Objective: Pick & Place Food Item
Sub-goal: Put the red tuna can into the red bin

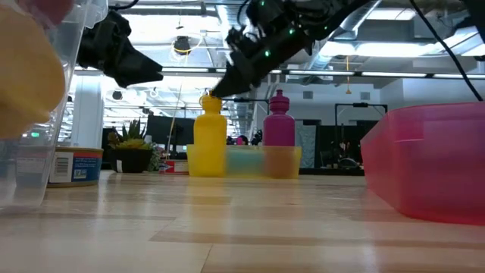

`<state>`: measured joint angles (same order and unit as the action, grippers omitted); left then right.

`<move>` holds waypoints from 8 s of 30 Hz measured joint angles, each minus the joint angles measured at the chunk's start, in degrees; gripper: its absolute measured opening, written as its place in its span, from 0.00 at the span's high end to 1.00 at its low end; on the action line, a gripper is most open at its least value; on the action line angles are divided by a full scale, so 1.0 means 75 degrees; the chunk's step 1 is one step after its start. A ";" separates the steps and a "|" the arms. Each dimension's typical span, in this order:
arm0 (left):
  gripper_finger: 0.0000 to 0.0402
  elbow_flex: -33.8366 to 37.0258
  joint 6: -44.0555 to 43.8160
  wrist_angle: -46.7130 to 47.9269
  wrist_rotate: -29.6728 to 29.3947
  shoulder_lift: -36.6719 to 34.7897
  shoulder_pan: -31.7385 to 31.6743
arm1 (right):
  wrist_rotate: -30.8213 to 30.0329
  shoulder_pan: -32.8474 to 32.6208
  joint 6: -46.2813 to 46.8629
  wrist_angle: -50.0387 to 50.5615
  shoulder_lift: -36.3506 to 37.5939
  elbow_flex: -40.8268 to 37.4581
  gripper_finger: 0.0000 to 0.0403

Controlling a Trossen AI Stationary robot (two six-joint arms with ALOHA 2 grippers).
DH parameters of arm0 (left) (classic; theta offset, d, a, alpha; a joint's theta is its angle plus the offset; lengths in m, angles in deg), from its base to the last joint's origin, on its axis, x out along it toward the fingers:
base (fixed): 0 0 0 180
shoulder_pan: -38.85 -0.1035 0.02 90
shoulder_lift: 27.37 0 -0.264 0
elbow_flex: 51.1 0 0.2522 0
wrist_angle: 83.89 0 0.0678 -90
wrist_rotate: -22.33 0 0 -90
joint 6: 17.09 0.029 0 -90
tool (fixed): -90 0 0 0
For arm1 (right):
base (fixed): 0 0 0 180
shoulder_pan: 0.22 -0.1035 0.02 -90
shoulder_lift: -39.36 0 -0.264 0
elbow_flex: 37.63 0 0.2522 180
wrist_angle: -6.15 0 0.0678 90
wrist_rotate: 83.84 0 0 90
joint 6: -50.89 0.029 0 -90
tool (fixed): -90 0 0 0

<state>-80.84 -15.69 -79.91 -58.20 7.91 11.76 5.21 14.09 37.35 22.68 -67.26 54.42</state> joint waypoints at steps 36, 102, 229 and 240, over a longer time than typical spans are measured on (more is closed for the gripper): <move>0.55 0.0104 0.0126 -0.0081 -0.0262 0.0001 0.0000 | -0.0534 -0.0147 -0.0766 0.3387 -0.0930 0.0468 0.39; 0.49 -0.0283 0.0036 0.0269 -0.2217 0.1090 0.0000 | -0.0167 -0.0435 -0.3852 0.2046 -0.1346 0.2352 0.54; 1.00 -0.8101 -0.5102 0.8126 -0.2016 0.8298 -0.1008 | 0.3990 0.1667 0.1089 0.8710 -0.0517 0.5920 0.70; 1.00 -0.8928 -0.1034 1.0734 -0.1935 0.8152 -0.1868 | 0.4156 0.1632 0.0726 0.8969 -0.0520 0.5917 0.70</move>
<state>-147.80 -23.44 0.59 -72.71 69.05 -2.25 36.38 26.33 42.79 89.95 -71.16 98.80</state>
